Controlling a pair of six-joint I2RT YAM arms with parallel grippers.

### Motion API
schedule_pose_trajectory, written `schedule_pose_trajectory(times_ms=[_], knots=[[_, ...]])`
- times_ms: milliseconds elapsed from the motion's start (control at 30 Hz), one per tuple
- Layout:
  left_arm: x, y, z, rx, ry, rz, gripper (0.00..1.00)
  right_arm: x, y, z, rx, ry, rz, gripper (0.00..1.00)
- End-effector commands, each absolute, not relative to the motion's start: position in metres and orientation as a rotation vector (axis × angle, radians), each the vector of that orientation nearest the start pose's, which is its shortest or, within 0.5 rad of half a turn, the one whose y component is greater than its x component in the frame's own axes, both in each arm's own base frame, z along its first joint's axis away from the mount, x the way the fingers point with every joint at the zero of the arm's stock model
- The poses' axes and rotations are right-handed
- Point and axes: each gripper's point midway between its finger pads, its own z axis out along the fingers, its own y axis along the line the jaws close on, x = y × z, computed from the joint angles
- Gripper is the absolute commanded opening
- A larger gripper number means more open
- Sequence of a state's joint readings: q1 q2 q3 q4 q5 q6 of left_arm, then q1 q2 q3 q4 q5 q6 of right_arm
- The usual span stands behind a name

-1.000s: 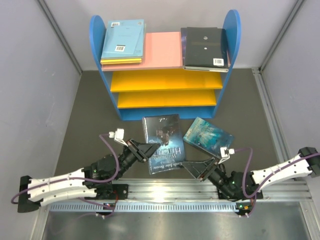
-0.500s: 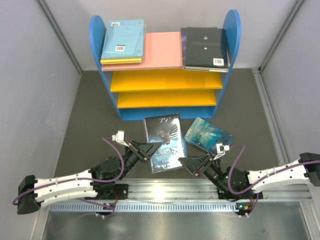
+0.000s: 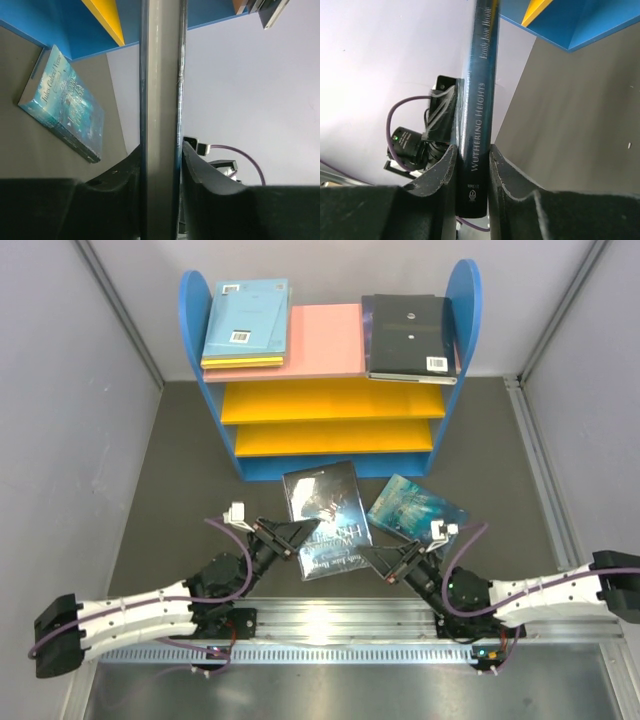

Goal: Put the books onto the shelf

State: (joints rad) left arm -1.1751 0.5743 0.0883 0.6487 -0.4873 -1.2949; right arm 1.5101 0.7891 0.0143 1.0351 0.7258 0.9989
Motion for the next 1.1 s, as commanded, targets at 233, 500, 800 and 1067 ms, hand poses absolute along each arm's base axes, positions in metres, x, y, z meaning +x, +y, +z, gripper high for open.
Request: schedule_pose_trajectory(times_ms=[233, 500, 800, 1067], knots=[[0.145, -0.245, 0.201, -0.415, 1.705, -1.510, 0.99, 0.128, 0.239, 0.230, 0.373, 1.435, 1.622, 0.00], [0.133, -0.230, 0.187, -0.387, 1.718, -1.525, 0.99, 0.154, 0.226, 0.226, 0.443, 1.466, 1.526, 0.00], [0.120, -0.237, 0.142, -0.246, 1.821, -1.486, 0.99, 0.208, 0.199, 0.261, 0.417, 1.356, 1.459, 0.00], [0.118, -0.236, 0.101, -0.225, 1.880, -1.438, 0.99, 0.227, 0.189, 0.288, 0.350, 1.293, 1.585, 0.00]])
